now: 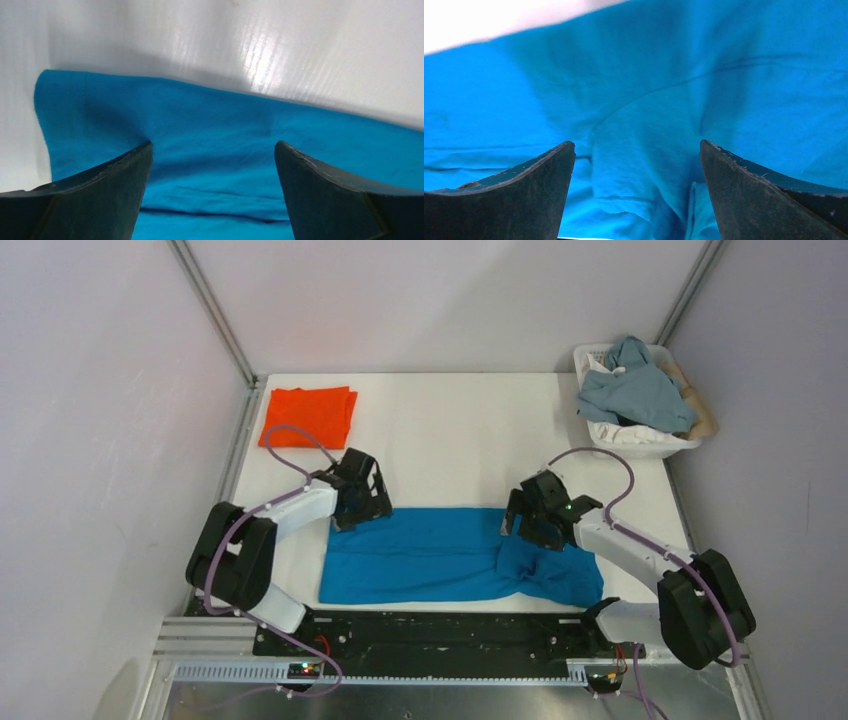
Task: Fold and stack the t-shirts
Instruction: Fold the other side of the tshirt into a rectangle, then rotate the tshirt 90 degrees
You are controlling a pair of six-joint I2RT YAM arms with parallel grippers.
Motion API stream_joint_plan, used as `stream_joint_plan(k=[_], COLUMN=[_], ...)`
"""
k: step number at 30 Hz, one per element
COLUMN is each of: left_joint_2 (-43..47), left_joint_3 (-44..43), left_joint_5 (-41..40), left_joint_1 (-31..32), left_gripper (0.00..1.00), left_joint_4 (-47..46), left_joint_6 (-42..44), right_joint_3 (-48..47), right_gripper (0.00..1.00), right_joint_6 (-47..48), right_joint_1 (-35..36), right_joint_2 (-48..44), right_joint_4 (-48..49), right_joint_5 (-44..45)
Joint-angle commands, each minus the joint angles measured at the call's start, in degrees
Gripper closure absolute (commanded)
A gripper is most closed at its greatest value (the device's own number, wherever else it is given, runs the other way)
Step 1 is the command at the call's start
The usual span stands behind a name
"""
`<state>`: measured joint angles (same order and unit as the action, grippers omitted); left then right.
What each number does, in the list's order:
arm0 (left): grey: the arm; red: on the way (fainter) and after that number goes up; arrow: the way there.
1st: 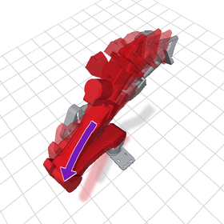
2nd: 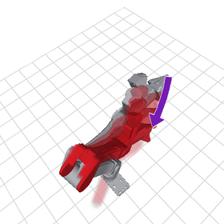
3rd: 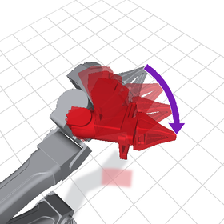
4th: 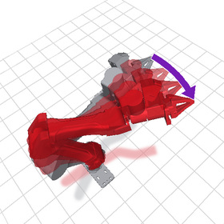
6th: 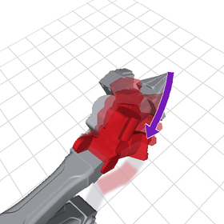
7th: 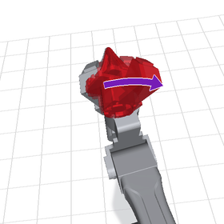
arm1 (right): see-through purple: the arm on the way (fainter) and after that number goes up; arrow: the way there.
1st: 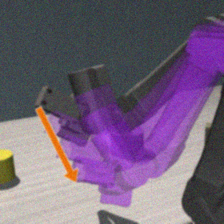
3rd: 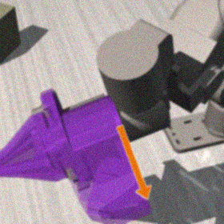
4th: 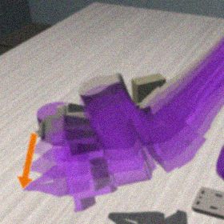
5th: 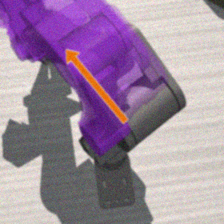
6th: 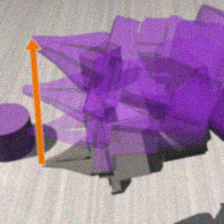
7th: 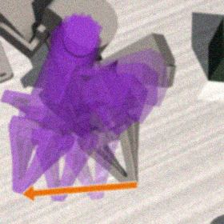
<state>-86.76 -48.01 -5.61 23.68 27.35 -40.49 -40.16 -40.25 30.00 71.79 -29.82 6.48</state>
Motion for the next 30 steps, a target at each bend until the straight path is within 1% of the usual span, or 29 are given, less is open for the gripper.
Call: stream_joint_plan(k=[1,3,6,9,12,13,16,17,18,19,20,21,22,23,24,25,26,27,28,30], left_joint_2=[-2.3,-2.8,-2.5,-0.7,3.2,4.7,7.3,8.4,8.8,9.6,9.9,10.0,9.9,9.4,8.9,7.9,7.3,6.4,6.1,4.9], left_joint_3=[2.0,2.9,4.1,6.4,9.0,10.2,11.4,11.5,11.6,11.6,11.6,11.4,11.3,10.6,10.2,9.2,8.3,8.0,7.4,6.7], left_joint_5=[-0.4,-0.3,0.6,1.9,1.7,1.7,3.6,3.7,3.4,3.2,2.8,2.7,2.3,2.2,2.0,1.9,1.8,1.6,1.3,0.5], left_joint_1=[0.1,0.1,0.0,0.1,0.1,0.2,1.3,2.6,3.3,4.8,5.6,7.3,8.2,10.0,10.8,12.4,13.2,14.7,15.4,18.3], left_gripper=[0.0,0.0,0.0,0.0,0.0,0.0,0.0,0.0,0.0,0.0,0.0,0.0,0.0,0.0,0.0,0.0,0.0,0.0,0.0,0.0], left_joint_4=[-1.7,-1.9,-2.1,-2.1,-2.2,-2.3,-2.7,-2.8,-2.9,-3.1,-3.3,-4.0,-4.6,-5.1,-5.4,-5.7,-5.7,-5.8,-5.8,-5.9], left_joint_6=[-0.1,-0.4,-0.8,-1.6,-2.9,-3.8,-6.3,-6.9,-8.2,-9.0,-10.7,-11.4,-12.7,-13.3,-14.7,-15.0,-16.0,-16.7,-17.9,-19.5], right_joint_3=[4.1,6.7,9.3,9.5,8.4,7.6,-1.6,-6.7,-9.2,-14.3,-16.5,-21.6,-24.5,-30.1,-33.1,-38.8,-41.4,-46.3,-48.7,-56.6], right_gripper=[0.01,0.01,0.01,0.01,0.01,0.01,0.01,0.01,0.01,0.01,0.01,0.01,0.01,0.0,0.01,0.0,0.01,0.0,0.0,0.01], right_joint_6=[-3.4,-4.6,-5.9,-6.6,-7.6,-7.8,-5.9,-5.3,-4.4,-3.9,-3.6,-2.8,-2.3,-1.0,-0.3,1.1,1.6,2.6,2.7,2.2], right_joint_1=[-1.2,-2.1,-3.8,-4.9,-8.1,-8.7,-9.6,-9.6,-9.6,-9.8,-10.0,-10.2,-10.4,-10.6,-10.7,-10.7,-10.6,-10.5,-10.6,-10.6], right_joint_2=[-0.5,-0.9,0.9,5.2,9.3,12.3,20.1,24.6,26.8,31.1,35.1,37.0,40.6,42.1,44.8,45.9,48.2,49.4,51.7,55.4], right_joint_4=[1.7,3.8,9.1,14.1,21.4,22.6,24.4,24.3,24.0,23.8,23.9,23.1,22.1,18.7,16.8,13.0,11.2,7.8,6.3,4.7], right_joint_5=[0.5,-1.0,-4.4,-6.6,-9.2,-9.3,-8.2,-8.3,-9.0,-9.5,-11.1,-11.7,-12.3,-12.9,-13.4,-14.2,-14.4,-15.0,-15.8,-19.1])
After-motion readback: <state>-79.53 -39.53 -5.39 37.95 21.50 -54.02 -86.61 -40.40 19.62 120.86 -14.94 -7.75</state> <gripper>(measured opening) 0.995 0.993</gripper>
